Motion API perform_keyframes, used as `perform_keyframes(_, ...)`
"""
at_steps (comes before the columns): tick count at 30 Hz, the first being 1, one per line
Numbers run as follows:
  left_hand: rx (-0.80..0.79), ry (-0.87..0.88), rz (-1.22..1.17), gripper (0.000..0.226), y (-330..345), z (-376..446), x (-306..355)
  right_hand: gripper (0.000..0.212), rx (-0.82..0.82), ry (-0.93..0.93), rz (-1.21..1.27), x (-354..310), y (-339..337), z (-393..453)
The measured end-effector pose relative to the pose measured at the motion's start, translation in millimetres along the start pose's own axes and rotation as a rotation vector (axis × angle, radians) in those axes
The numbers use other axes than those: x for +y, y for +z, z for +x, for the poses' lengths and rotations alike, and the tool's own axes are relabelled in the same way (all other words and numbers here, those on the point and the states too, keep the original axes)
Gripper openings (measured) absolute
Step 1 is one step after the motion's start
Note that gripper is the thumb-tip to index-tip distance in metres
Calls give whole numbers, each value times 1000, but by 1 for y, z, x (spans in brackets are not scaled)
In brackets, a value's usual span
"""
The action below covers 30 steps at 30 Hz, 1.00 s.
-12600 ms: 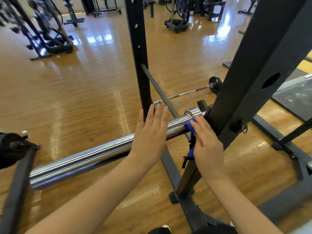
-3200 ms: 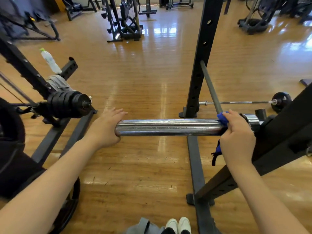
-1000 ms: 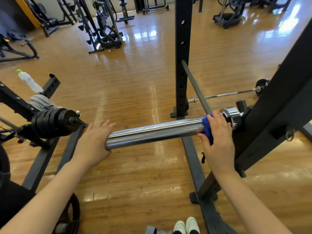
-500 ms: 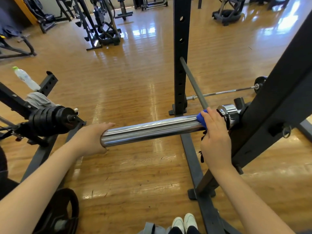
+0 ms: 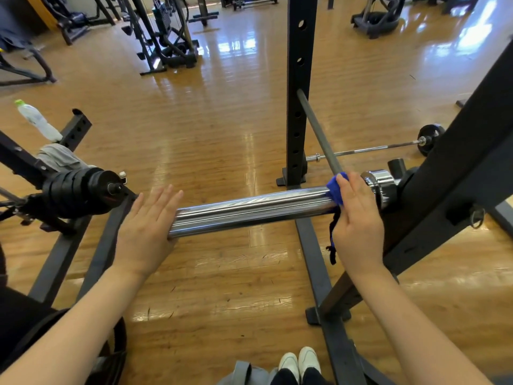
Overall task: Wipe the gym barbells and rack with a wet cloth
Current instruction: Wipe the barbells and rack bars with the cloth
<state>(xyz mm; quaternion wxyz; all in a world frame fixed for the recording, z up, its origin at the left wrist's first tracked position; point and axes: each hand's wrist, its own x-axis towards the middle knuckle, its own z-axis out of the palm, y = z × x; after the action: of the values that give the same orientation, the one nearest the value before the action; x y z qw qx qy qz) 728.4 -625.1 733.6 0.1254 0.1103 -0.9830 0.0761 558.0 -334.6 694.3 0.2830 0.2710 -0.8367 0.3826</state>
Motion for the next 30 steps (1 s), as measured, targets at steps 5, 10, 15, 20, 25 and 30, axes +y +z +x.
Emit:
perform_keyframes(5, -179, -23, -126, 81, -21, 15, -2, 48, -8, 2, -29, 8, 2, -22)
perform_keyframes(10, -350, -83, -222, 84, -31, 24, -4, 51, -1, 2, -57, 13, 4, -30)
perform_keyframes(15, -321, -87, -184, 91, -35, 23, 3, 53, -41, 55, -27, 3, 1, -14)
perform_keyframes(20, -336, -76, -172, 89, -35, 23, 3, 64, -112, 8, 10, 9, -3, -12)
perform_keyframes(25, -199, -15, 43, 115, -24, 15, -1, 60, -179, -40, 2, 11, -14, -6)
perform_keyframes(30, 17, -77, 98, 121, -1, -5, 10, 54, -141, -41, -5, 16, -9, -23)
